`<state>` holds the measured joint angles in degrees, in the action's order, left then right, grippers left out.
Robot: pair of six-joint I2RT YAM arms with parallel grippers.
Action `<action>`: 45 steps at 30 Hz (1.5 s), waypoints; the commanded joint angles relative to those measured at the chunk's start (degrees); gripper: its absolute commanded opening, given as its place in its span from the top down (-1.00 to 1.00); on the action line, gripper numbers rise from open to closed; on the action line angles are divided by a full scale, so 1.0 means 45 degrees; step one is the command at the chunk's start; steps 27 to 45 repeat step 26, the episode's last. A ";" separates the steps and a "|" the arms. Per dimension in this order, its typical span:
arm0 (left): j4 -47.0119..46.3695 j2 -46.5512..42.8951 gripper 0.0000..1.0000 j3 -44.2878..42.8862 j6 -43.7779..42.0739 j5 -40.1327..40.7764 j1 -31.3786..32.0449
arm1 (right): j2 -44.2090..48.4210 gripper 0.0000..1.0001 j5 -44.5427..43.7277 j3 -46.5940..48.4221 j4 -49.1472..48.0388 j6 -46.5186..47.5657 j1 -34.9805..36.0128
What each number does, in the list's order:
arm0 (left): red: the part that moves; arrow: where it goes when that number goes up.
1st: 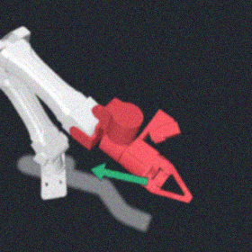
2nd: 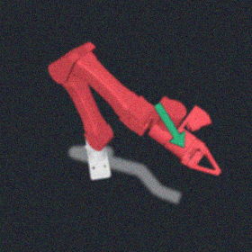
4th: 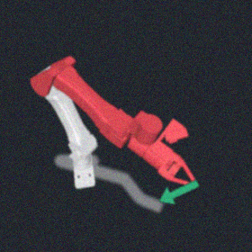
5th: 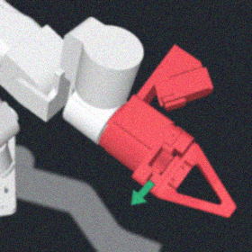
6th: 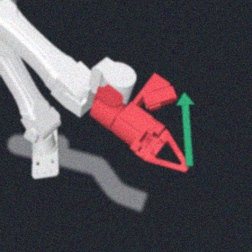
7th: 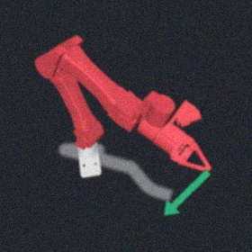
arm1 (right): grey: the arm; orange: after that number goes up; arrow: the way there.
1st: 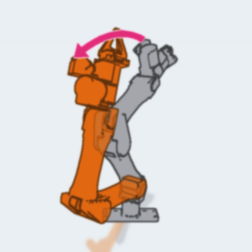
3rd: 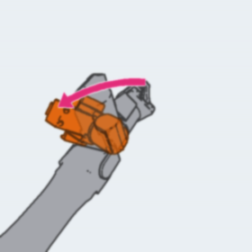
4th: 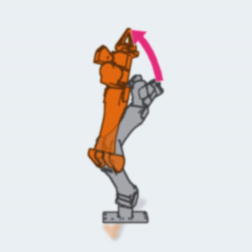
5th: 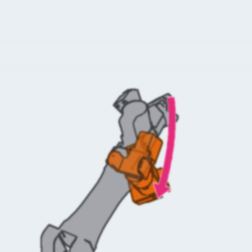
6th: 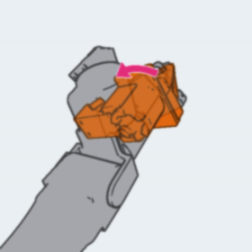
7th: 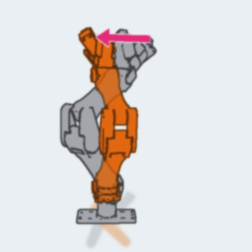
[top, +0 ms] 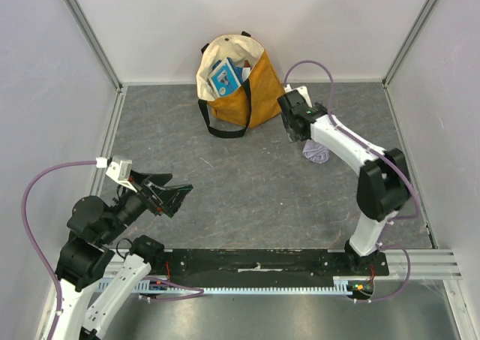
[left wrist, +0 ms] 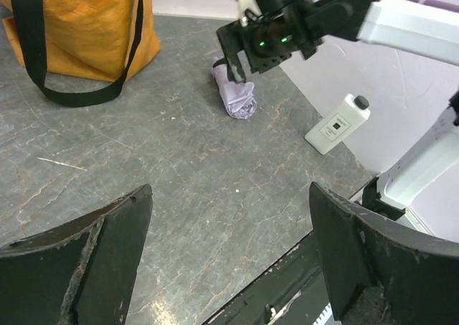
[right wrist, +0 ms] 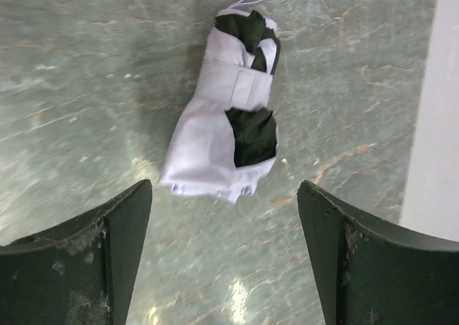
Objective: Put away the umbrella
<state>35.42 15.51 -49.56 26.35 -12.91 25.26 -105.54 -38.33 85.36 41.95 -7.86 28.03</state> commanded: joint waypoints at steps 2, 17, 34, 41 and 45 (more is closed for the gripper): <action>-0.0312 0.0303 -0.89 -0.0451 0.0375 -0.0530 0.0032 | 0.3737 -0.78 0.3025 -0.1135 -0.0611 -0.1103 0.0021; -0.2614 0.0890 -0.99 -0.0394 0.0940 -0.0667 0.0013 | 1.3839 -0.96 0.5390 -0.3227 -0.1431 -0.0852 0.0021; -0.4121 0.0149 -0.99 -0.0392 0.0786 -0.0356 0.0013 | 1.7748 -0.96 0.7344 -0.5180 -0.4245 -0.1184 0.0021; -0.4121 0.0149 -0.99 -0.0392 0.0786 -0.0356 0.0013 | 1.7748 -0.96 0.7344 -0.5180 -0.4245 -0.1184 0.0021; -0.4121 0.0149 -0.99 -0.0392 0.0786 -0.0356 0.0013 | 1.7748 -0.96 0.7344 -0.5180 -0.4245 -0.1184 0.0021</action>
